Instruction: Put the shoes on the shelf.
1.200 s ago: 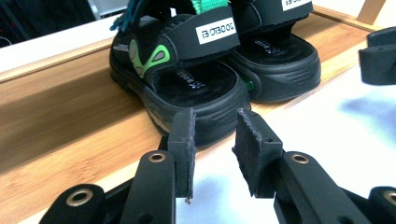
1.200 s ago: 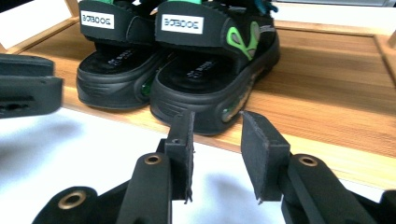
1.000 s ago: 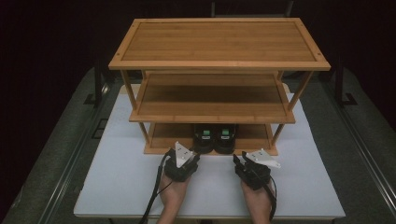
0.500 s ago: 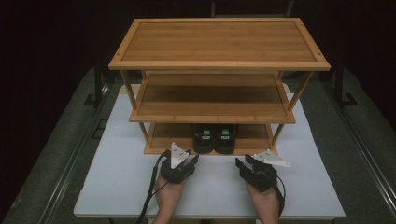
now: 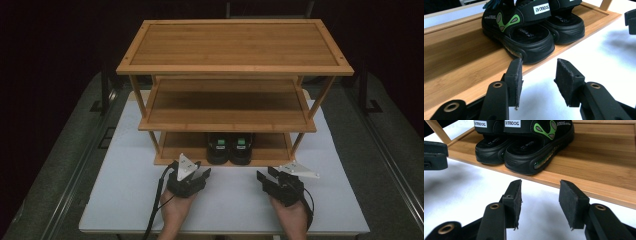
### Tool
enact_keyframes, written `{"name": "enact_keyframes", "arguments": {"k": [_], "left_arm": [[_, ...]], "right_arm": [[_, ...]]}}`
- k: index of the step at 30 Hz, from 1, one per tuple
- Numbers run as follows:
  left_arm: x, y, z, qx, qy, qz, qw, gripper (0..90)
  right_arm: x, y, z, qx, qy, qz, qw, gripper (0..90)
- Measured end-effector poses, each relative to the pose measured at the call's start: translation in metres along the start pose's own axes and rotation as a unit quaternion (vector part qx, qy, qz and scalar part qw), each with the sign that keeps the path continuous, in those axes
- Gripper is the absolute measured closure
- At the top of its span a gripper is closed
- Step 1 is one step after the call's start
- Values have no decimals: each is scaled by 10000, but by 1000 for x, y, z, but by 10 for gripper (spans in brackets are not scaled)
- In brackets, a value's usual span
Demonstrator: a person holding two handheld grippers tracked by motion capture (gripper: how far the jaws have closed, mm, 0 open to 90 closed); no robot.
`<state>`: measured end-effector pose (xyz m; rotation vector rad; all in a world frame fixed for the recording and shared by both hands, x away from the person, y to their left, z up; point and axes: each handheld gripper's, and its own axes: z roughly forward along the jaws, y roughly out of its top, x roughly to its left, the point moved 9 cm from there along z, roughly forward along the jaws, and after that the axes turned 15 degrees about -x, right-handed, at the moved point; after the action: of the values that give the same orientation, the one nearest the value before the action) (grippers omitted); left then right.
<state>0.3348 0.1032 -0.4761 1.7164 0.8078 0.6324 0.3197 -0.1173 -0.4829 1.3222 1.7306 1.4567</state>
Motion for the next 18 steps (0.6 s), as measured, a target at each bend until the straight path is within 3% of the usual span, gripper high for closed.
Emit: {"name": "enact_keyframes", "arguments": {"k": [18], "left_arm": [[10, -5, -15, 110, -104, -79, 9999, 465]], "right_arm": [[-21, -3, -17, 110, -43, -65, 9999, 485]]}}
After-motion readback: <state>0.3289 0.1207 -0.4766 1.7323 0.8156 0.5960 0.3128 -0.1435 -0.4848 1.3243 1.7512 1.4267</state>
